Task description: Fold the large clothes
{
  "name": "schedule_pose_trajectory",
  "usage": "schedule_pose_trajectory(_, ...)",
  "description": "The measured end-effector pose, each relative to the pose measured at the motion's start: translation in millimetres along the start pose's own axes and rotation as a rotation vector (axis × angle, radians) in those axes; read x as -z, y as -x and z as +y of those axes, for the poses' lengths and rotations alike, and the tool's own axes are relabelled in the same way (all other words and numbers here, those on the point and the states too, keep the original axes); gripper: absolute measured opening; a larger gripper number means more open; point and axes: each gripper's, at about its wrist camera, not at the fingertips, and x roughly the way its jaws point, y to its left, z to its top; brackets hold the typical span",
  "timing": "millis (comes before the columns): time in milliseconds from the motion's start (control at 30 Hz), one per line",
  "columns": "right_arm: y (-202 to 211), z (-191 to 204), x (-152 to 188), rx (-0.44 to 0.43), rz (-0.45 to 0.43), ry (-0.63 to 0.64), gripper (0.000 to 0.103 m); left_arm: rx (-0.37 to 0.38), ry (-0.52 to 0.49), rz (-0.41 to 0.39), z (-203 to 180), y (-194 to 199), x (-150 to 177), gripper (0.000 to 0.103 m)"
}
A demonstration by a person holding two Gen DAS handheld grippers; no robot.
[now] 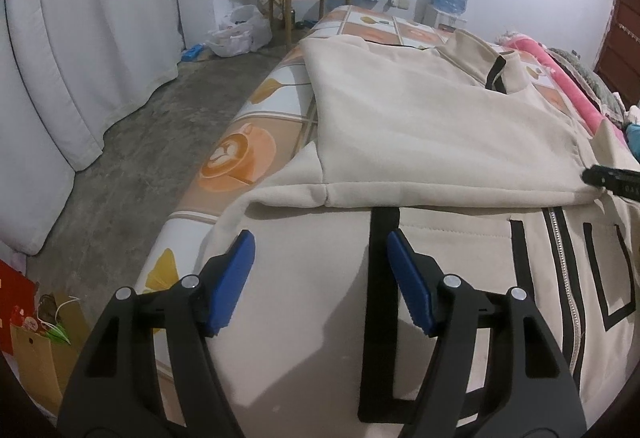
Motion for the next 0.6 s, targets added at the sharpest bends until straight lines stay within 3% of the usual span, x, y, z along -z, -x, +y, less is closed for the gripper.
schedule_pose_trajectory(167, 4.0, -5.9, 12.0, 0.012, 0.006, -0.003, 0.051, -0.005, -0.003, 0.002, 0.6, 0.7, 0.0, 0.066)
schedule_pose_trajectory(333, 26.2, -5.4, 16.3, 0.033, -0.011, -0.019, 0.052, -0.019, 0.002, 0.006, 3.4, 14.0, -0.7, 0.067)
schedule_pose_trajectory(467, 56.3, -2.0, 27.6, 0.037, -0.065, -0.045, 0.052, -0.049, -0.039, -0.046, 0.9, 45.9, -0.8, 0.075)
schedule_pose_trajectory(600, 71.9, 0.8, 52.6, 0.009, -0.062, -0.094, 0.053, -0.042, -0.074, -0.052, -10.7, 65.3, 0.7, 0.084)
